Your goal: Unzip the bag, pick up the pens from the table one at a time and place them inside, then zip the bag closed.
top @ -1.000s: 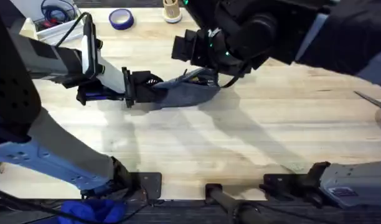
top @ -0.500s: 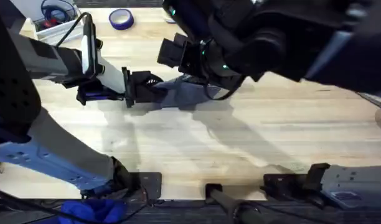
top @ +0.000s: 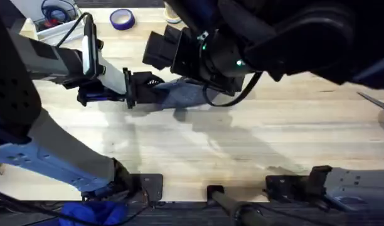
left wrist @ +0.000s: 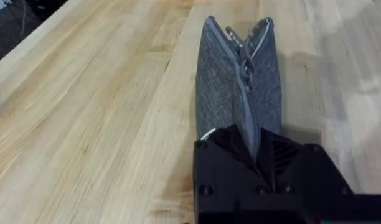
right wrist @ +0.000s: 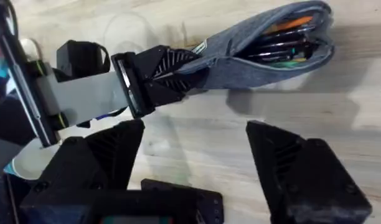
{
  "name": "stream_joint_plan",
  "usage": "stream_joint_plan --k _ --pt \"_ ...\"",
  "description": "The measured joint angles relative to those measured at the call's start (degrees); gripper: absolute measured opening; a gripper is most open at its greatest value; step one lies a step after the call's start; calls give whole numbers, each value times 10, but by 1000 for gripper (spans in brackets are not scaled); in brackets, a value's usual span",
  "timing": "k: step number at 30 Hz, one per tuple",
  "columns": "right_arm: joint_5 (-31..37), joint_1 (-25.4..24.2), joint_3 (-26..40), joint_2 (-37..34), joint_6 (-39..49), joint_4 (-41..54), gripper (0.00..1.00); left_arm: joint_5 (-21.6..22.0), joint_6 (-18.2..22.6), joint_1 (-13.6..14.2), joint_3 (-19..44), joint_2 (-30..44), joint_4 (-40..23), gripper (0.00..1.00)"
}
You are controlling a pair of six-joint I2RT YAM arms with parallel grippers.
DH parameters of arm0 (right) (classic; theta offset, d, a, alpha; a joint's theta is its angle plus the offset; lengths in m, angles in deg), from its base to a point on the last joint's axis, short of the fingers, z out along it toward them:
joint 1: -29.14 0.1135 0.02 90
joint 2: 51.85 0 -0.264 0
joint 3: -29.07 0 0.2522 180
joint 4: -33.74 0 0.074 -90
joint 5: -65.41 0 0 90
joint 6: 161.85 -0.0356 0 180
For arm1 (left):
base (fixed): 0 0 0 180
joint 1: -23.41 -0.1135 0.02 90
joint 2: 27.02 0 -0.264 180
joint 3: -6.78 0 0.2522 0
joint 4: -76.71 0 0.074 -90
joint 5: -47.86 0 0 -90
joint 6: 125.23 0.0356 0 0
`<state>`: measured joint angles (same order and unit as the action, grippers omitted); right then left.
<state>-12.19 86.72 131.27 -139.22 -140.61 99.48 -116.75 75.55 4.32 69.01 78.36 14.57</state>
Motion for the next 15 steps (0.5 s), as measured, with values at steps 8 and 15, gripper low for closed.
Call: stream_joint_plan --k 8,15 --pt "-2 9 4 0 -5 0 997 0 0 0 0 0 0 39" --pt "-2 9 4 0 -5 0 997 0 0 0 0 0 0 39"
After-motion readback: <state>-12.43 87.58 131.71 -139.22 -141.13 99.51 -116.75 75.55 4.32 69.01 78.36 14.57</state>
